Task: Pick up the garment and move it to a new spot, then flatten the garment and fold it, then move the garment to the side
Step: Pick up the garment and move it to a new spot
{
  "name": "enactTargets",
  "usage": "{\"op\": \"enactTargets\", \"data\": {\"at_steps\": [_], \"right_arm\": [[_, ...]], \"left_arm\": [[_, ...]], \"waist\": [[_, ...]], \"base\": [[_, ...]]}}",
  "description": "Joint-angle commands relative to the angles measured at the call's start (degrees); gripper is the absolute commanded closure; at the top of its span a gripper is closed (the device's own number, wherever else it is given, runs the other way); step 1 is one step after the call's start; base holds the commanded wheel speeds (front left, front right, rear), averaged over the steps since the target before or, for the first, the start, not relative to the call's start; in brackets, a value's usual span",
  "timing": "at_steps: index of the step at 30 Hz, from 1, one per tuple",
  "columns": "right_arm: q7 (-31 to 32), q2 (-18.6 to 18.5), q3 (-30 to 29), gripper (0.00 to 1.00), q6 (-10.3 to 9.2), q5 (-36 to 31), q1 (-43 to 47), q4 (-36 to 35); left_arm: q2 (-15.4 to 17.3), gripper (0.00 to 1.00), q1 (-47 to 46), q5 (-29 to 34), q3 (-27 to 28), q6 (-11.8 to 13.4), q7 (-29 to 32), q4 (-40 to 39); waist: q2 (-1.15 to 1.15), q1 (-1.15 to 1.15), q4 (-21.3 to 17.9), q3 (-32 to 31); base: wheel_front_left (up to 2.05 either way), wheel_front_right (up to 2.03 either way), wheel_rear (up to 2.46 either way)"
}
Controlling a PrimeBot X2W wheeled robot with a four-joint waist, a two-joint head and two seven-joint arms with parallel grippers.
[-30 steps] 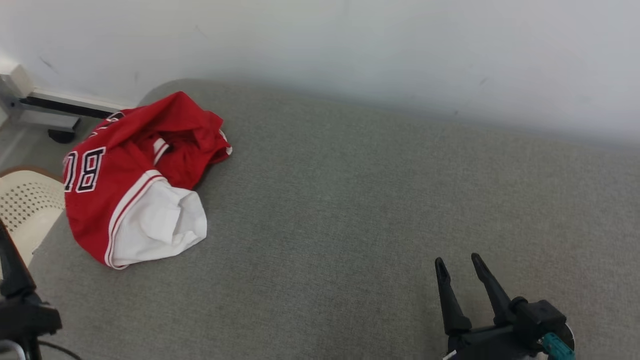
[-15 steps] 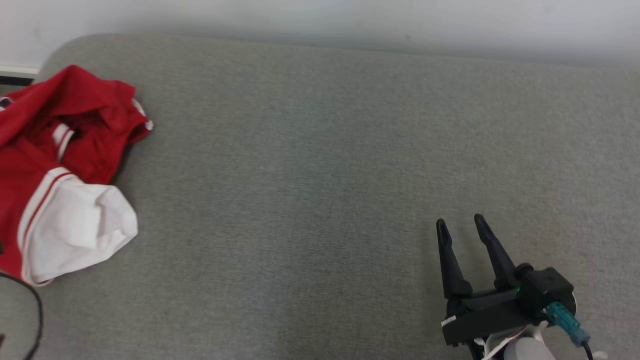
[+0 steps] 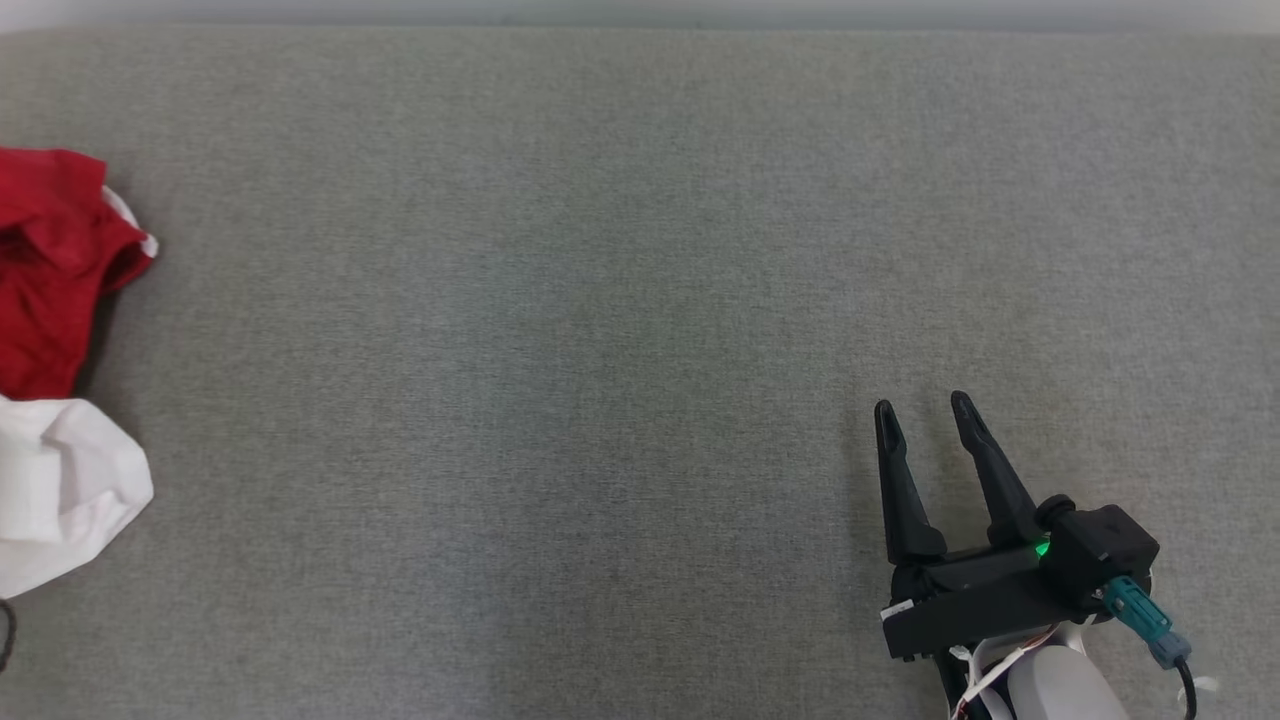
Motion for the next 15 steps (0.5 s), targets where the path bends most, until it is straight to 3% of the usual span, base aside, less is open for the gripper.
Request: {"op": "enactTargets", "data": {"at_steps": [1, 10, 11, 12, 15], "right_arm": [[-0.2, 0.0, 0.0, 0.0, -0.1, 0.1, 0.0, -0.2], [-0.2, 0.0, 0.1, 0.0, -0.1, -0.1, -0.4, 0.1], [-0.2, 0.0, 0.0, 0.0, -0.1, -0.1, -0.4, 0.2], [-0.2, 0.0, -0.1, 0.0, -0.1, -0.2, -0.2, 0.2], [-0.2, 0.0, -0.4, 0.0, -0.1, -0.2, 0.5, 0.5]], "left_arm": [[0.4, 0.0, -0.4, -0.6, -0.5, 0.1, 0.7, 0.9], [3.0, 0.0, -2.3, -4.4, -5.5, 0.1, 6.1, 9.0], [3.1, 0.63, -2.3, -4.6, -6.2, 0.1, 5.8, 9.3], [3.3, 1.0, -2.5, -4.9, -6.5, 0.1, 4.9, 9.5], [4.2, 1.0, -2.7, -5.8, -7.8, 0.1, 2.2, 10.3]], "waist": [[-0.01, 0.0, -0.8, 0.8], [-0.01, 0.0, -1.5, 0.9], [-0.01, 0.0, -1.5, 0.7], [-0.01, 0.0, -1.4, 0.5], [-0.01, 0.0, -1.1, -0.6]], "base": [[0.0, 0.0, 0.0], [0.0, 0.0, 0.0], [0.0, 0.0, 0.0], [0.0, 0.0, 0.0], [0.0, 0.0, 0.0]]}}
